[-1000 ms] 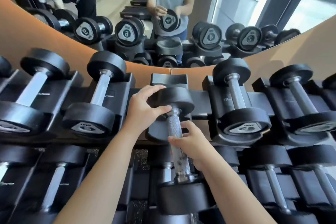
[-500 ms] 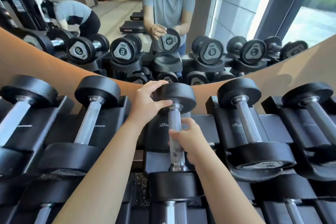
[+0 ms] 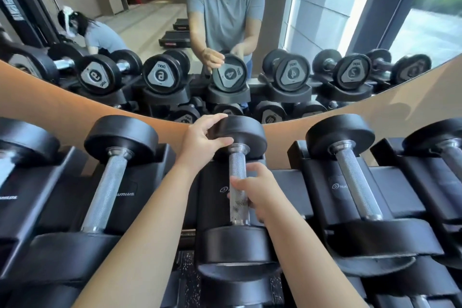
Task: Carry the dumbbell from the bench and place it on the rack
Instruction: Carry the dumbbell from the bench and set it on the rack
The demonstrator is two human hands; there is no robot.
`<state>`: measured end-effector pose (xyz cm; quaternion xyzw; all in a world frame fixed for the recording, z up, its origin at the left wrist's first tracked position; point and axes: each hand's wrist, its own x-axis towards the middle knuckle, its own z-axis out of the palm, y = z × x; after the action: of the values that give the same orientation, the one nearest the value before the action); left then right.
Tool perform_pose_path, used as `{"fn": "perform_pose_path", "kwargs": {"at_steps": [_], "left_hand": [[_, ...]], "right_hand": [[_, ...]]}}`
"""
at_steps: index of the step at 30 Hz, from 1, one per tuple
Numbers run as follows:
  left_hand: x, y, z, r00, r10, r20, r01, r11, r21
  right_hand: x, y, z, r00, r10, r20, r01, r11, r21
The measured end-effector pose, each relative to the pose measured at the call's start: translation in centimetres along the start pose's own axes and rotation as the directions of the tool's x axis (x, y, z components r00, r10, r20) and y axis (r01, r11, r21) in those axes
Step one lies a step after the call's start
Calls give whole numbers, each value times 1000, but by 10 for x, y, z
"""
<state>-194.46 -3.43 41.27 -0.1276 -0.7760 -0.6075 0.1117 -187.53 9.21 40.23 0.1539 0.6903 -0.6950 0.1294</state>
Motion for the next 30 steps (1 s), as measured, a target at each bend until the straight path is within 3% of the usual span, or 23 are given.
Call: {"fn": "perform_pose_path", "kwargs": {"at_steps": [10,16,20,27,30], "left_hand": [[-18,-4,-4,1000,-27,-10,27,999,-22],[-82,12,-8,1000,-6,3,6,999,35],[-130,20,-6,999,-40,27,40,999,6],[-185,28,-2,997,-71,27,70,997,35],[-195,28,-3,996,-83,13,82,995,55]], "right_hand": [[0,4,-2,997,-63,-44,58,994,-87],[-23,4,-16,995,-86,54,90,993,-78],[-48,8,-26,983,-160,84,174,965,-196],[-87,34,-42,921,-382,74,388,898,-207],[-98,45,-47,887,-445,119,457,817,-351]]}}
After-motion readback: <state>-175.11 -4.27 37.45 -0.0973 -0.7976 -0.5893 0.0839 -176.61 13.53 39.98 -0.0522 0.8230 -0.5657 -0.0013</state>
